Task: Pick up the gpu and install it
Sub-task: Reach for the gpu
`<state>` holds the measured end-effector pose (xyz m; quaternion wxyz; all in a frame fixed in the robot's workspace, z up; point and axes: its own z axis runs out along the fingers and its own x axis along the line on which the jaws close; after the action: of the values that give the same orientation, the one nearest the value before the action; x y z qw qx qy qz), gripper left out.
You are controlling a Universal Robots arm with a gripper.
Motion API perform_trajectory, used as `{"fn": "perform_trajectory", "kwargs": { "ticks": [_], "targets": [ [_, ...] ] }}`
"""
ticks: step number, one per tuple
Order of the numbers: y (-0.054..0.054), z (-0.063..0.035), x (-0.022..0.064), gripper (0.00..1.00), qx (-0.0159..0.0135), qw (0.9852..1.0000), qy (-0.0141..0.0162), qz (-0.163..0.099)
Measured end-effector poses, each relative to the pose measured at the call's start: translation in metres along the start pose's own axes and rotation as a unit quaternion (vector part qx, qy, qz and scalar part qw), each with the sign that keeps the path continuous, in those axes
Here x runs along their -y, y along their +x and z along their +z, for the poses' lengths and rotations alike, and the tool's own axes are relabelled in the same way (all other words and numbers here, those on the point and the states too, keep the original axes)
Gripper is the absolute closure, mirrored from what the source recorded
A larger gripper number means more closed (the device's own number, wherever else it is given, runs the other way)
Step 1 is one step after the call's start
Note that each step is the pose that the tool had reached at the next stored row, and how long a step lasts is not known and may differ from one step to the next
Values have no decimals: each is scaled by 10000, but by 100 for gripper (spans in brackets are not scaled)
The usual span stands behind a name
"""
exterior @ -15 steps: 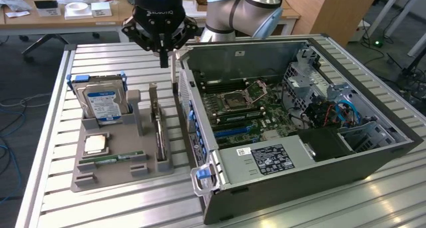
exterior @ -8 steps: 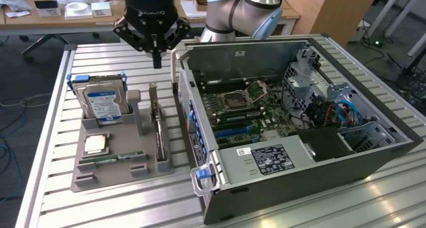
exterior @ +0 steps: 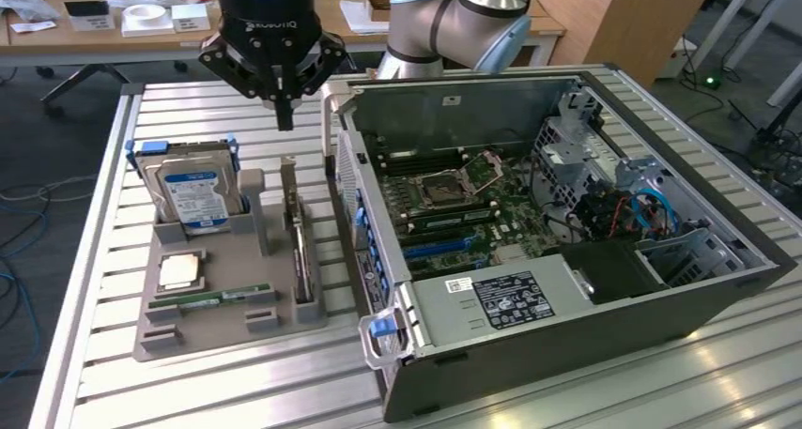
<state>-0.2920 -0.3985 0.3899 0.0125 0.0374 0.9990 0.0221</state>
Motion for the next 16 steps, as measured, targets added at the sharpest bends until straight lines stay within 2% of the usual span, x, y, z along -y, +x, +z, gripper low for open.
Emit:
{"fn": "perform_trajectory", "kwargs": {
  "ticks": [12,16],
  "targets": [
    [5,0,2,89,0,10000,0,0],
    [2,-2,30,89,0,10000,0,0]
  ]
}}
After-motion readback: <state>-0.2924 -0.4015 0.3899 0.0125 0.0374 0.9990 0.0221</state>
